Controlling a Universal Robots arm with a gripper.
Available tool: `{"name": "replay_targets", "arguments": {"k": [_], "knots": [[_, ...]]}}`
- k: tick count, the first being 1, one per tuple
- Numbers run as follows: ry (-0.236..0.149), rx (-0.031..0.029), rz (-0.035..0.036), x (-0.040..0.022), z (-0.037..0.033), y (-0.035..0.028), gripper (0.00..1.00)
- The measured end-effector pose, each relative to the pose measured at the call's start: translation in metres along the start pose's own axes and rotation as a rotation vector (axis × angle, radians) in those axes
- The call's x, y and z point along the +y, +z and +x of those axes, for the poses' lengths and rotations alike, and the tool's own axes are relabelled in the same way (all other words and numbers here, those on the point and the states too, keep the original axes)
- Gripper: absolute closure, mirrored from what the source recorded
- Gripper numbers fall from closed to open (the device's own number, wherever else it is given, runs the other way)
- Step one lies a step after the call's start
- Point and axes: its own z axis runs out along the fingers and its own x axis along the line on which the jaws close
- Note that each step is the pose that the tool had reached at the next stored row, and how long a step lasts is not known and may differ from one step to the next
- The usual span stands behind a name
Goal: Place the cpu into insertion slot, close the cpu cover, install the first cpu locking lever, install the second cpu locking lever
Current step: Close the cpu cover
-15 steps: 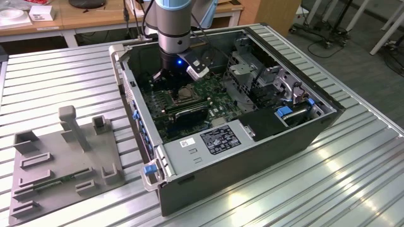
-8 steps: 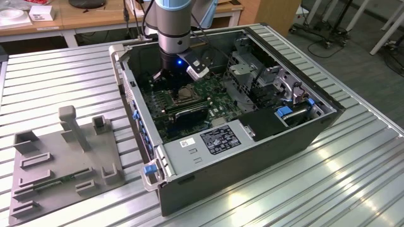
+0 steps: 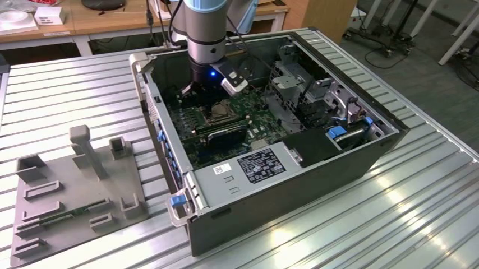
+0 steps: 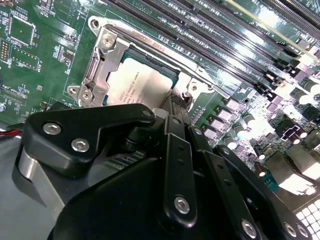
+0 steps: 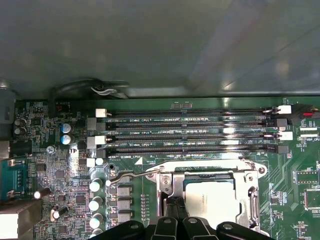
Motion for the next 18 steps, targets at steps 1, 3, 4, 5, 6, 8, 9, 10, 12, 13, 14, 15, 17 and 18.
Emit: {"name": "replay_targets", "arguments": {"k": [1,3,4,5,6,8,9,10,12,13,14,15,17,18], "knots": [[0.0,0.0,0.0,0.0,0.0,0.0,0.89],[0.0,-0.0001,0.0001,0.0,0.0,0.0001,0.89],[0.0,-0.0002,-0.0001,0.0,0.0,0.0,0.89],[0.0,-0.0006,-0.0007,0.0001,-0.0001,-0.0005,0.89],[0.0,-0.0012,-0.0015,0.0003,-0.0002,-0.0012,0.89],[0.0,-0.0006,-0.0006,0.0003,-0.0002,-0.003,0.89],[0.0,-0.0003,-0.0002,0.0002,-0.0002,-0.0037,0.89],[0.0,-0.0003,-0.0002,0.0002,-0.0002,-0.0043,0.89],[0.0,-0.0002,-0.0001,0.0003,-0.0003,-0.0057,0.89],[0.0,-0.0001,0.0,0.0003,-0.0003,-0.0065,0.89],[0.0,-0.0002,-0.0001,0.0003,-0.0003,-0.0074,0.89],[0.0,-0.0001,0.0,0.0004,-0.0004,-0.0083,0.89],[0.0,-0.0002,-0.0001,0.0005,-0.0005,-0.0104,0.89],[0.0,-0.0002,0.0,0.0005,-0.0005,-0.0118,0.89]]}}
